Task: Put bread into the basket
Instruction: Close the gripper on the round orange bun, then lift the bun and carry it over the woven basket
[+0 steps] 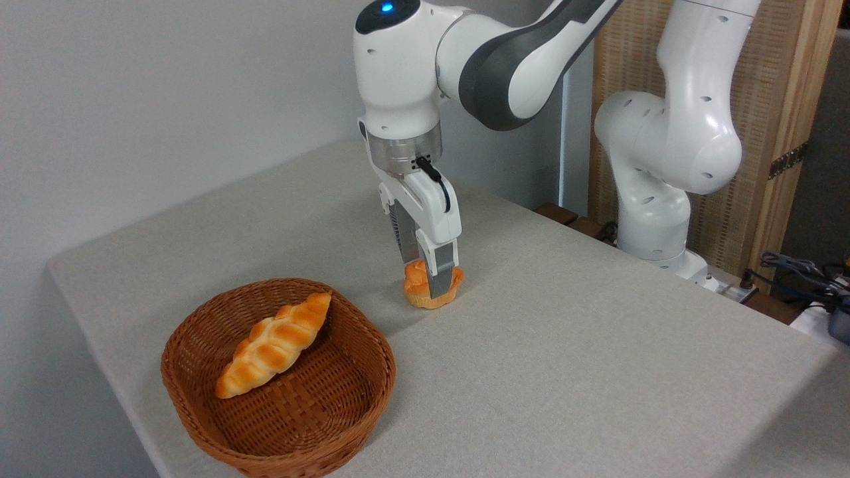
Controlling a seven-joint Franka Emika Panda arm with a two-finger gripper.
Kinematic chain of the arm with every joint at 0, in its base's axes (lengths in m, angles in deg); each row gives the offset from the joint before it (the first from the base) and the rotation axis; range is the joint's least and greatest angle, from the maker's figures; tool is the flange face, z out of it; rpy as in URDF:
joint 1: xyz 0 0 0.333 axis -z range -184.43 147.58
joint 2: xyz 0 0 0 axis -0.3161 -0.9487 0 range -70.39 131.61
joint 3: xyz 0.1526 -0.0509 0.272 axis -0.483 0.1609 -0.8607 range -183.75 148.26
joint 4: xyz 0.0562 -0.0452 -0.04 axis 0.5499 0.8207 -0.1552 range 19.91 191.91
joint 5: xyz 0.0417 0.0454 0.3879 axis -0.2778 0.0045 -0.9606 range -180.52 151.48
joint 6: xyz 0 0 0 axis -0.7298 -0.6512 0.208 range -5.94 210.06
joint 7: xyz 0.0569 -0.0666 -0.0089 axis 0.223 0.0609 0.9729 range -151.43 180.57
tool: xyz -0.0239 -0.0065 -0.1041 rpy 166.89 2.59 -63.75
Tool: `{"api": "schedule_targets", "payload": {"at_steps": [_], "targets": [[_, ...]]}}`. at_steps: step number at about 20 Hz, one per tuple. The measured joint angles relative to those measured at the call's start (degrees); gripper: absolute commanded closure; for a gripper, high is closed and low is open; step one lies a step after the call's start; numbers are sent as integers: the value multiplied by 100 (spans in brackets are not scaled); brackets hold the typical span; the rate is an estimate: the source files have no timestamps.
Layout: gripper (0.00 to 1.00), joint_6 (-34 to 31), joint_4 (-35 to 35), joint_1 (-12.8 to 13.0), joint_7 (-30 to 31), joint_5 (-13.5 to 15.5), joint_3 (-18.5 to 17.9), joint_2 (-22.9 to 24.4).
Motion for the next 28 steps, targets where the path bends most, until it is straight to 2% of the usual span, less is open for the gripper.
{"api": "schedule_targets", "payload": {"at_steps": [5, 14, 15, 16, 18, 20, 28], "targets": [[0, 35, 5, 11, 13, 168, -1, -65], [2, 42, 42, 24, 21, 186, -1, -135], [7, 42, 51, 38, 21, 186, -1, -146], [24, 42, 57, 50, 21, 186, -1, -155], [44, 43, 68, 63, 21, 186, -2, -164], [55, 59, 79, 66, 21, 186, -2, -164], [58, 64, 99, 107, 21, 186, -2, -208]]}}
